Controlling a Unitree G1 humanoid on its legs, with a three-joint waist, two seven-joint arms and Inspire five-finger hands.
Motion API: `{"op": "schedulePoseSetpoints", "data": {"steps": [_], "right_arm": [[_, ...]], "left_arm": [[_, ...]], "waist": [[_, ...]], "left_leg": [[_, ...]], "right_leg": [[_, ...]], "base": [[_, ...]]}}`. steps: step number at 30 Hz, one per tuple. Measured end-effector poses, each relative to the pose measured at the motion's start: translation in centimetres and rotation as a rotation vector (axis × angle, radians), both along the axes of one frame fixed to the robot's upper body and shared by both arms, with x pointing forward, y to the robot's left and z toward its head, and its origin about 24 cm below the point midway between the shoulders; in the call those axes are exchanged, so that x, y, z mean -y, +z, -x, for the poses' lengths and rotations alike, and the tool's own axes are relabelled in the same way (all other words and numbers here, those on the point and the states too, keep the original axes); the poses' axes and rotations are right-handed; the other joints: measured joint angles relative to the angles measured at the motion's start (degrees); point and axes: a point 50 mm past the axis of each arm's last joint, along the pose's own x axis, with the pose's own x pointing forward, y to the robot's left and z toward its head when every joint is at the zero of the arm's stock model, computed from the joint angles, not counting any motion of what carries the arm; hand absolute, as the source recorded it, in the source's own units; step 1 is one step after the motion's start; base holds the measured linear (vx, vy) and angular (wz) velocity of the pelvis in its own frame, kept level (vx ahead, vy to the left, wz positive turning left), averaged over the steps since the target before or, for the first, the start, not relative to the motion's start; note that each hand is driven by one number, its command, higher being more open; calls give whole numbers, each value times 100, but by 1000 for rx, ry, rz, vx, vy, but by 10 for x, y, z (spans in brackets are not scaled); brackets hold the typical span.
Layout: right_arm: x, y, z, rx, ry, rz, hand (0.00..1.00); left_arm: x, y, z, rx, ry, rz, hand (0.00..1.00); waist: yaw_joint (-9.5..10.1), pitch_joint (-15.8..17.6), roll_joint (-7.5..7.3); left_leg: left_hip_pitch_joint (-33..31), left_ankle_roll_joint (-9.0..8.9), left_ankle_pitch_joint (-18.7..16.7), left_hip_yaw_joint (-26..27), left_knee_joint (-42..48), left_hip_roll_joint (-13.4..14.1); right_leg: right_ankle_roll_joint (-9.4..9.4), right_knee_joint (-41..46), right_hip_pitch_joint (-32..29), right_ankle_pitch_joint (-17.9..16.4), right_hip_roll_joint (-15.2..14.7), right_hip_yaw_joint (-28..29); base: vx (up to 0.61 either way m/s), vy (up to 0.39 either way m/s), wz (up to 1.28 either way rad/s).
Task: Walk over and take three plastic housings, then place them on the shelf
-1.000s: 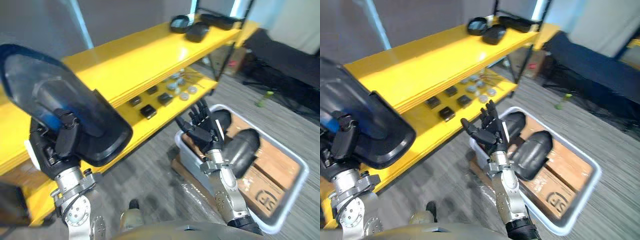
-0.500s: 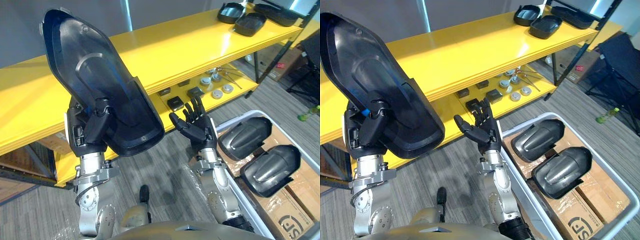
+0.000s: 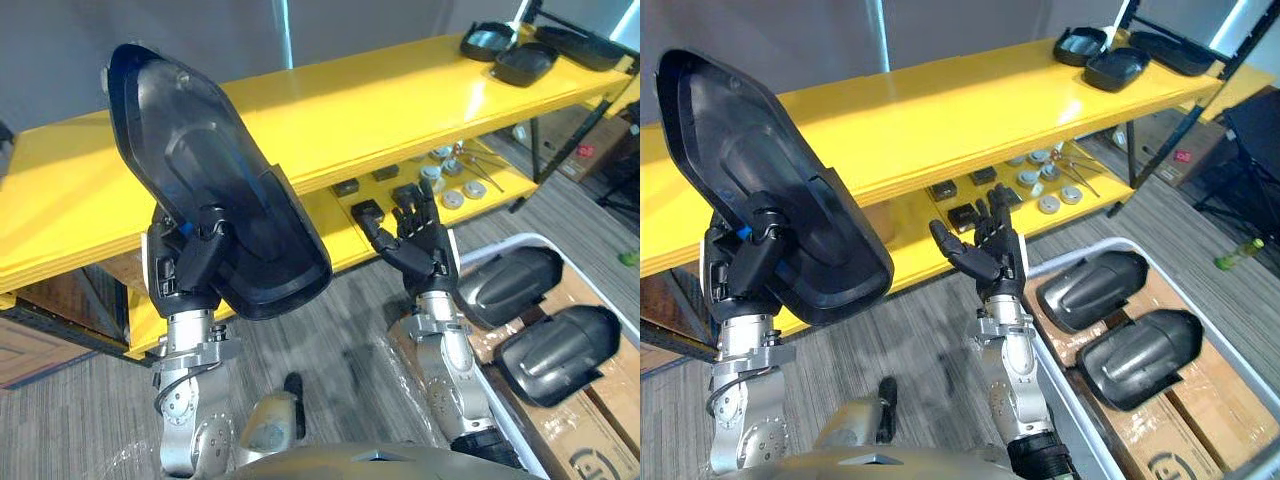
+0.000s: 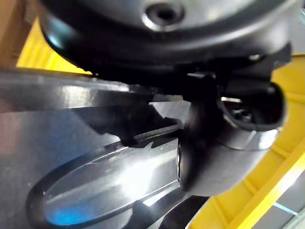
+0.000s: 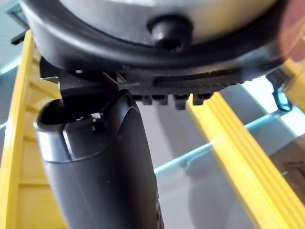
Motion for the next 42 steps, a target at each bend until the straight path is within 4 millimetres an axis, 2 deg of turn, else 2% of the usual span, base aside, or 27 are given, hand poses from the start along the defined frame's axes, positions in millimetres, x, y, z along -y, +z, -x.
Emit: {"op": "schedulePoseSetpoints", "data": {"steps": [1,2,3,4,5,7,8,10,12,16,17,18,21,22,23,24,25,26,27,28,29,30,32,34,35,39,42], "right_arm": [[2,0,0,0,-17,-6,100],[2,1,-1,3,-22,-4,100],[1,4,-3,18,-25,12,100],[-3,8,-6,39,-10,13,100],[-5,12,-8,57,5,12,100],[-7,18,-12,94,32,24,100],[-3,26,-12,131,26,23,100],[3,37,-11,182,18,31,100],[7,43,-10,215,22,56,100],[19,51,-13,248,-1,99,100],[24,56,-15,268,-18,106,100],[31,59,-17,278,-39,121,100],[50,66,-18,296,-95,153,100],[54,65,-17,292,-108,154,100],[63,64,-15,286,-138,160,100],[68,64,-13,283,-155,165,100],[70,65,-12,286,-165,165,100],[75,69,-10,302,-185,168,100],[81,75,-4,330,-215,172,100],[82,76,-2,337,-224,174,100],[84,77,1,340,-230,178,100],[85,74,4,332,-239,169,100],[83,66,11,302,-225,149,100],[82,61,14,289,-206,88,100],[85,58,17,272,-201,55,100],[88,48,29,216,-210,47,100],[89,35,35,133,-189,51,100]], "left_arm": [[-1,2,-1,10,-2,-21,0],[-1,4,-2,15,2,-38,0],[-4,6,-3,24,12,-65,0],[-8,8,-4,24,32,-70,0],[-11,8,-5,18,43,-74,0],[-12,6,-7,5,52,-74,0],[-11,2,-10,-11,44,-76,0],[-9,-2,-13,-33,34,-77,0],[-9,-7,-14,-55,37,-72,0],[-13,-8,-13,-67,48,-77,0],[-14,-9,-13,-76,51,-70,0],[-13,-15,-13,-102,49,-53,0],[-8,-18,-14,-121,9,-59,0],[-6,-19,-15,-124,-6,-61,0],[-2,-20,-17,-131,-39,-67,0],[1,-21,-19,-132,-68,-76,0],[3,-22,-20,-131,-83,-84,0],[7,-22,-25,-123,-113,-101,0],[17,-18,-35,-96,-164,-117,0],[22,-16,-38,-82,-186,-120,0],[28,-13,-40,-69,-208,-124,0],[33,-10,-43,-52,-232,-146,0],[42,2,-52,-17,-288,-203,0],[42,6,-58,-26,-298,-253,0],[43,7,-63,-42,-305,-285,0],[43,5,-79,-94,-292,-365,0],[45,-3,-100,-195,-249,-411,0]], "waist": [[-16,17,-45],[-19,28,-56],[-39,42,-34],[-50,46,-43],[-60,62,7],[-106,54,58],[-158,22,106],[-203,4,123],[-252,-18,129],[-261,-206,56],[-280,-224,66],[-290,-317,261],[-333,-376,519],[-352,-358,550],[-440,-330,602],[-442,-304,616],[-444,-319,644],[-461,-316,664],[-500,-323,754],[-526,-330,805],[-551,-342,869],[-596,-344,841],[-705,-251,562],[-793,-244,429],[-851,-243,396],[-1045,-279,320],[-1306,-283,291]], "left_leg": [[181,34,-27,-27,-163,-82],[277,52,-37,-42,-274,-108],[380,123,-70,-86,-374,-120],[512,164,-100,-110,-455,-123],[626,168,-110,-116,-549,-126],[830,131,-110,-146,-717,-136],[885,106,-174,-268,-731,-183],[974,124,-241,-433,-730,-293],[1079,103,-303,-617,-723,-378],[1110,-57,-569,-1113,-565,-405],[1066,-138,-746,-1242,-344,-373],[948,-296,-886,-1303,-124,-184],[790,-451,-975,-1084,296,209],[745,-455,-976,-979,548,285],[527,-572,-882,-695,1334,442],[280,-584,-934,-333,1994,680],[216,-566,-1008,-186,2035,802],[123,-596,-1056,11,1718,996],[143,-650,-897,113,744,1088],[195,-620,-617,110,271,1100],[265,-653,-123,124,-135,1122],[381,-640,68,238,-258,1032],[722,-507,194,498,-829,674],[904,-440,293,729,-1097,523],[1028,-426,295,872,-1208,460],[1061,-413,242,1134,-1232,471],[1063,-436,190,1327,-1210,489]], "right_leg": [[-241,729,-403,652,-161,345],[-194,957,-561,934,-199,508],[22,1239,-813,749,-146,699],[217,1184,-999,377,25,808],[330,892,-1086,153,217,830],[479,-47,-1224,22,642,1001],[639,-804,-1374,124,931,1332],[837,-1334,-1486,267,1037,1722],[902,-1642,-1472,346,1056,1884],[651,-2240,-1248,903,1356,1955],[733,-2318,-1133,1217,1429,1916],[637,-2352,-1066,1150,1589,1729],[498,-2675,-748,1067,1896,1457],[488,-2785,-598,1060,1941,1400],[463,-3020,-241,1045,1989,1299],[452,-3185,59,1048,1988,1272],[452,-3240,150,1047,1983,1277],[453,-3320,235,1048,1937,1287],[478,-3327,246,1053,1820,1276],[507,-3329,240,1055,1793,1278],[559,-3330,239,1044,1786,1302],[681,-3324,245,1018,1676,1387],[708,-3328,216,1033,1352,1544],[785,-3327,120,1082,1211,1700],[864,-3335,110,1140,1160,1799],[922,-3335,-56,1181,1147,2019],[920,-3344,-139,1195,1170,2201]], "base": [[119,193,22],[171,190,9],[196,163,-2],[225,182,-3],[182,134,-6],[178,112,17],[228,99,46],[220,38,62],[262,-65,66],[287,-188,67],[369,-314,63],[304,-255,50],[265,-184,31],[239,-153,36],[243,-105,26],[229,-82,16],[204,-22,-5],[150,51,-6],[138,91,-2],[124,165,-2],[95,168,-11],[94,194,-23],[64,166,-31],[42,149,-44],[39,137,-48],[17,57,-39],[-18,24,-37]]}}
